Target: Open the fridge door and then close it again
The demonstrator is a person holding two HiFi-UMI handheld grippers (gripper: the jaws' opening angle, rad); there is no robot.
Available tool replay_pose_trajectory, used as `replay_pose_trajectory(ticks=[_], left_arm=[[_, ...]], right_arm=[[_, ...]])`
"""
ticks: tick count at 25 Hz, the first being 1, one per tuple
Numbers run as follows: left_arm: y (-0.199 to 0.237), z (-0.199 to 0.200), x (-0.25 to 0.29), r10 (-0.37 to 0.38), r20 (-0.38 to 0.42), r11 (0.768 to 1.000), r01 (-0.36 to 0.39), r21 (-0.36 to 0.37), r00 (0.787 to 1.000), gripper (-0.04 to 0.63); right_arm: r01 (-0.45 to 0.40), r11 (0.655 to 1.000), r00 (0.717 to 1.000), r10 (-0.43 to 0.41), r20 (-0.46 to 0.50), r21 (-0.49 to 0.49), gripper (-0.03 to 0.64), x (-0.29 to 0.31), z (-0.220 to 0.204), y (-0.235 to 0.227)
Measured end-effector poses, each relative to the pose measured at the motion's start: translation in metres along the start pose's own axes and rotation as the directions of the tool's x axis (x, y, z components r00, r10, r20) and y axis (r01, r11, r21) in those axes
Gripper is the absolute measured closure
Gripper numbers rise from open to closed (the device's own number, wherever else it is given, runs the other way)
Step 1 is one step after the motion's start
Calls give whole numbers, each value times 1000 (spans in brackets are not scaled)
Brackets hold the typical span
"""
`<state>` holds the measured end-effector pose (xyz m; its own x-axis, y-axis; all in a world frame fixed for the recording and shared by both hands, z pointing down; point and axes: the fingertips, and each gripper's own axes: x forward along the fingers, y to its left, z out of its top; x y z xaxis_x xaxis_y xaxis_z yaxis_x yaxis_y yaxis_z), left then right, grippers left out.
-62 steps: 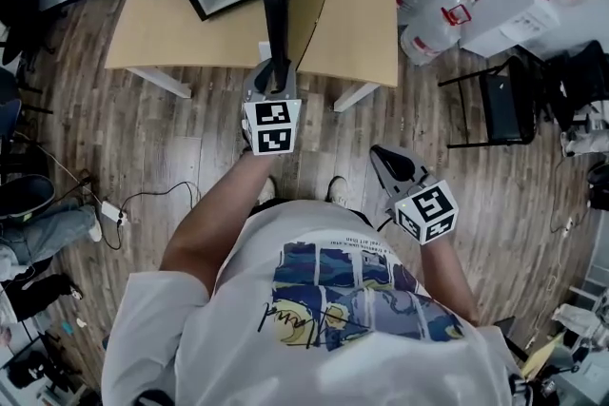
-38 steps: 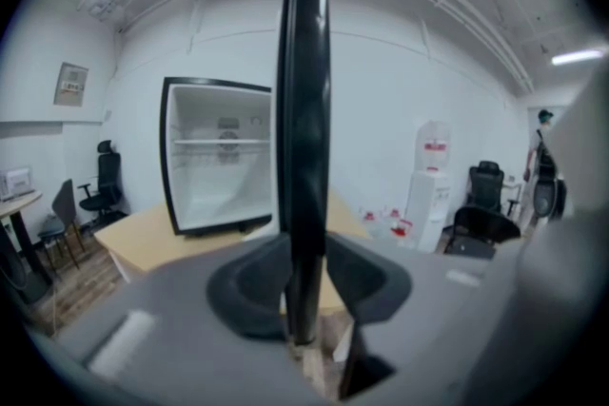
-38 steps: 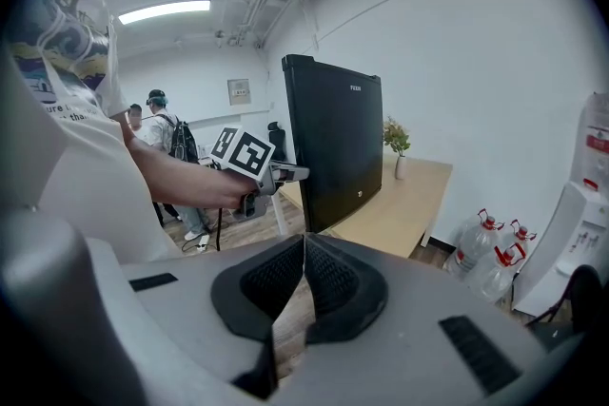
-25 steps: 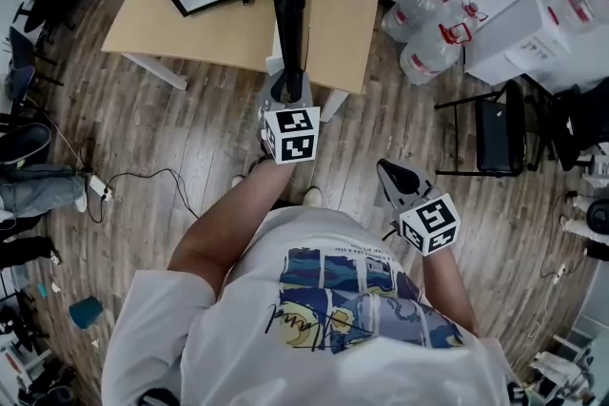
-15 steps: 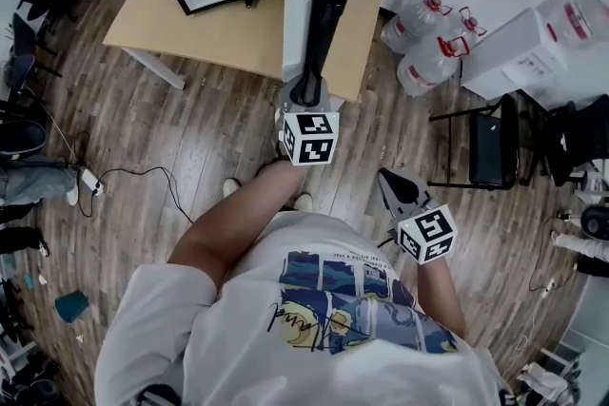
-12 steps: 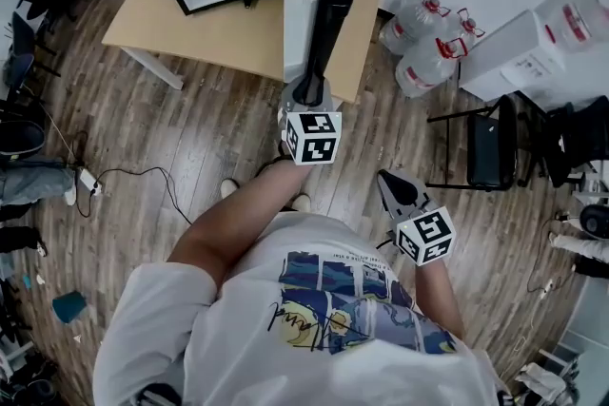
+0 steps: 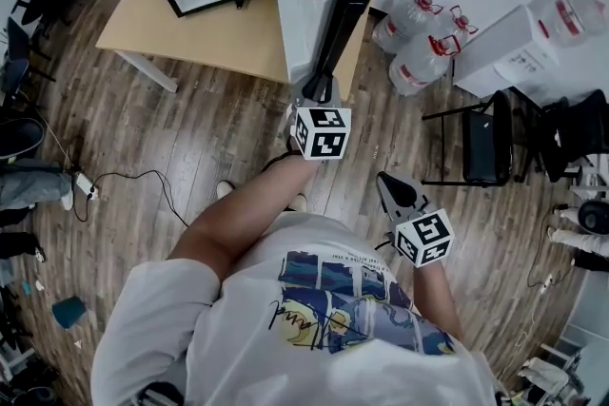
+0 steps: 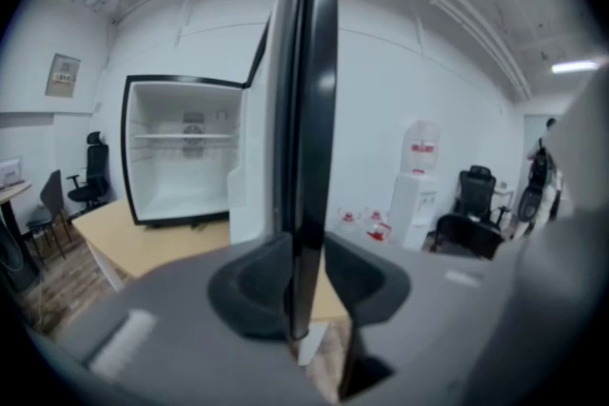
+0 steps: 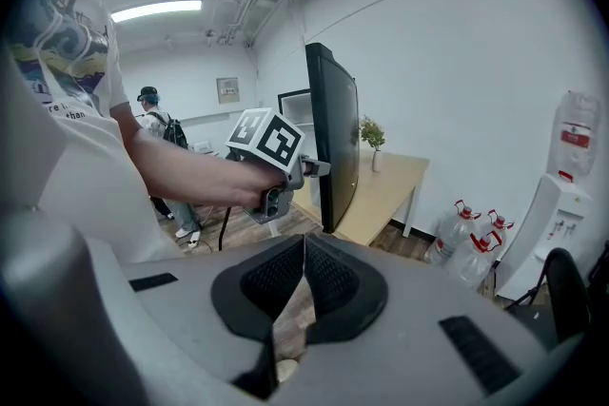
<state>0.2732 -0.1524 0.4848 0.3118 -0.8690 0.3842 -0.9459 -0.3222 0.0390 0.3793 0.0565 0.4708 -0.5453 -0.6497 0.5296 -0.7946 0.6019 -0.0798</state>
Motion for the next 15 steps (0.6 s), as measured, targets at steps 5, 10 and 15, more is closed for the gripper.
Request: replay_pose_trajectory(ticks=[5, 10, 15], left_arm=[[-9, 1, 4, -17, -3, 1000, 17, -2, 1000, 485], [-11, 3, 4, -22, -4, 1000, 22, 2, 1000, 486], [-15, 3, 7, -24, -6, 1000, 24, 5, 1000, 488]], right_arm=[[10, 1000, 1000, -10, 3, 6, 603, -4, -4, -1], [18, 1000, 1000, -18, 3, 10, 603, -7, -5, 0], [20, 1000, 1000, -20, 5, 15, 603, -9, -6, -4]])
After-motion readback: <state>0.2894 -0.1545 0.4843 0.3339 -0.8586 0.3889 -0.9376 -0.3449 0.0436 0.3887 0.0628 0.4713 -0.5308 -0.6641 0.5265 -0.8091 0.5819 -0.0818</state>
